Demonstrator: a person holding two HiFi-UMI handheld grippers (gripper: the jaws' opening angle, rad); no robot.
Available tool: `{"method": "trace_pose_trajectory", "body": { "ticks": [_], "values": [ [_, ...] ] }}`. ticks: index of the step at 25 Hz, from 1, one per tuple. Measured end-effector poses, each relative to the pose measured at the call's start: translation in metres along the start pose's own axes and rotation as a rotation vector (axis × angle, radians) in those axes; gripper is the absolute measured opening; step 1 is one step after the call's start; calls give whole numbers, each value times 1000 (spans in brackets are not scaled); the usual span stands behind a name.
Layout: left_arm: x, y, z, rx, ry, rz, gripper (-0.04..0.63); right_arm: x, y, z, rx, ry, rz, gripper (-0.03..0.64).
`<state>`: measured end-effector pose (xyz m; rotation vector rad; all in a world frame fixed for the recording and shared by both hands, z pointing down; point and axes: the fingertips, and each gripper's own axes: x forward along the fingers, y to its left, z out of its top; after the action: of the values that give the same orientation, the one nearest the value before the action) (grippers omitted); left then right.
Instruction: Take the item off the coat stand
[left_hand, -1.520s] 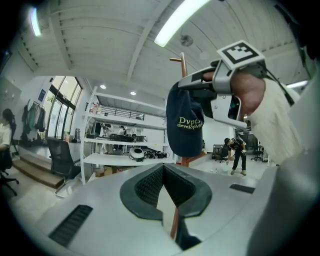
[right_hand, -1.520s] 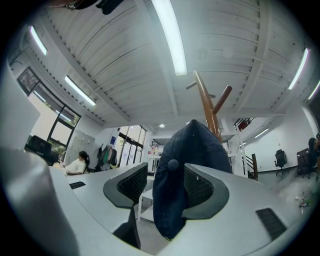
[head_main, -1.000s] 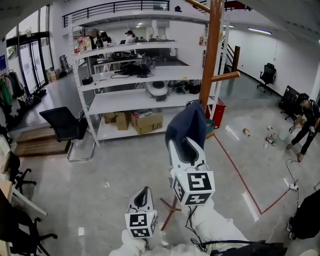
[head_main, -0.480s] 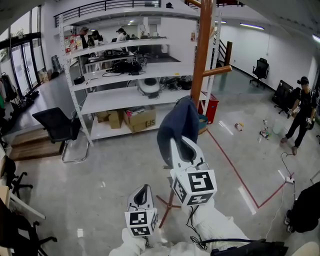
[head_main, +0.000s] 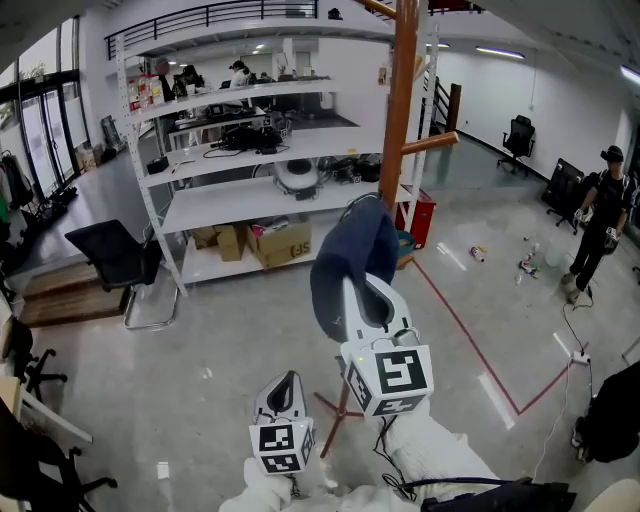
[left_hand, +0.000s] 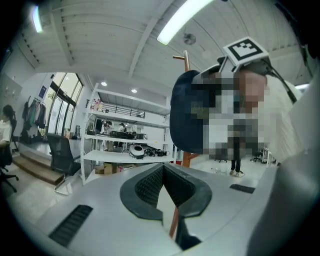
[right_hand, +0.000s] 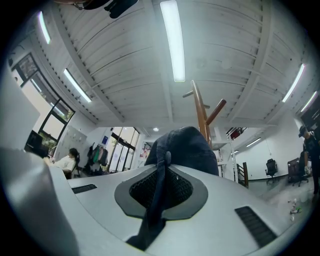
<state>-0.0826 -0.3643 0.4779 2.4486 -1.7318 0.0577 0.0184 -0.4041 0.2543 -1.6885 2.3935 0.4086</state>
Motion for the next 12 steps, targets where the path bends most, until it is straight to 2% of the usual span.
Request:
{"method": "trace_pose_trajectory", "body": {
  "ticks": [12],
  "values": [
    [-2,-6,0,3,-5,-15,0,-6,2,16,-32,-40,-2,20]
  ]
}}
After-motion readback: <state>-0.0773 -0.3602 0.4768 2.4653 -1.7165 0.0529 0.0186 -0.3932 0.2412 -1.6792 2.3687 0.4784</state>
